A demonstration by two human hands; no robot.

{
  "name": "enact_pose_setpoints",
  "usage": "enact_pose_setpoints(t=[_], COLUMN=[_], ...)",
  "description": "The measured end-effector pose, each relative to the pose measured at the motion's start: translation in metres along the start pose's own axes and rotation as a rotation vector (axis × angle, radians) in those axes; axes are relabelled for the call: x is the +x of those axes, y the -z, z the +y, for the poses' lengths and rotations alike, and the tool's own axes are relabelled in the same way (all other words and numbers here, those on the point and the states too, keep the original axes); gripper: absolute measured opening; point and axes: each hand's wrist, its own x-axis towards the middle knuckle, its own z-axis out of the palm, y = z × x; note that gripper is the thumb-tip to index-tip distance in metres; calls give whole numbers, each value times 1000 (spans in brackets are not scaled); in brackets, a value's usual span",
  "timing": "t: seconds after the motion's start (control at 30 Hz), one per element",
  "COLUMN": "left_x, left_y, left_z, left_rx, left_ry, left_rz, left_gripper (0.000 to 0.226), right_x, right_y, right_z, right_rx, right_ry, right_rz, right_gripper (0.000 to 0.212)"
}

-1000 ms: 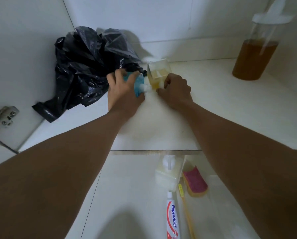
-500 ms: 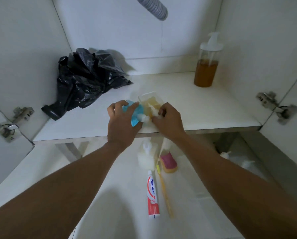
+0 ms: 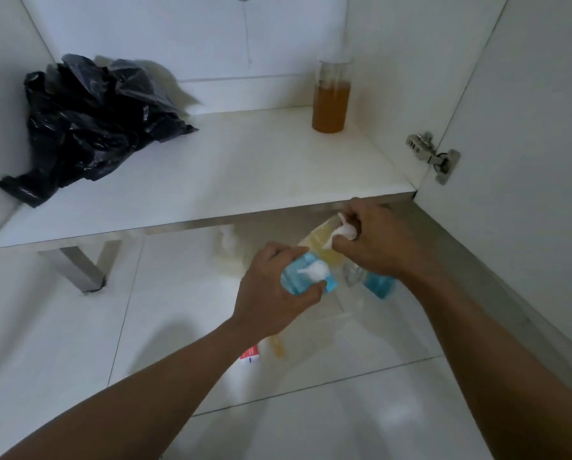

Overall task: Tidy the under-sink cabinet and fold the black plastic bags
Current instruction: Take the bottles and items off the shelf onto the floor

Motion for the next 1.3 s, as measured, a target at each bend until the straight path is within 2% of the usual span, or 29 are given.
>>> enact_pose_setpoints(t=[0.13, 0.27, 0.37, 0.5, 0.73, 0.97, 1.1, 1.2, 1.3], left_x=[-31, -50, -53, -56, -44, -39, -39, -30, -11], left_y=[-16, -30, -40, -50, -57, -63, -64, -56, -45], left_z=[0, 0, 1, -1, -12, -25, -33, -24, -4], left_rx=[-83, -135, -46, -11, 13, -10, 25, 33, 37], left_ry=[125, 260, 321, 373, 414, 506, 556, 521, 408], left_rz=[-196, -312, -368, -369, -273, -286, -289, -263, -169], left_gripper=[66, 54, 47, 52, 56, 54, 65, 71, 64], right_x=[-19, -33, -40, -43, -33, -23, -23, -23, -15], right_y=[-5, -11, -29, -45, -61, -72, -75, -70, -60], right_z=[16, 25, 35, 47, 47, 51, 53, 49, 42], right_rx=[-215, -353, -364, -365, -270, -272, -269, -266, -233], right_ry=[-120, -210, -304, -321, -331, -345, -367, -362, -347], right_rz=[-267, -557, -638, -583, -422, -363, -361, -316, -215], right_gripper=[31, 30, 30, 32, 29, 29, 27, 39, 46])
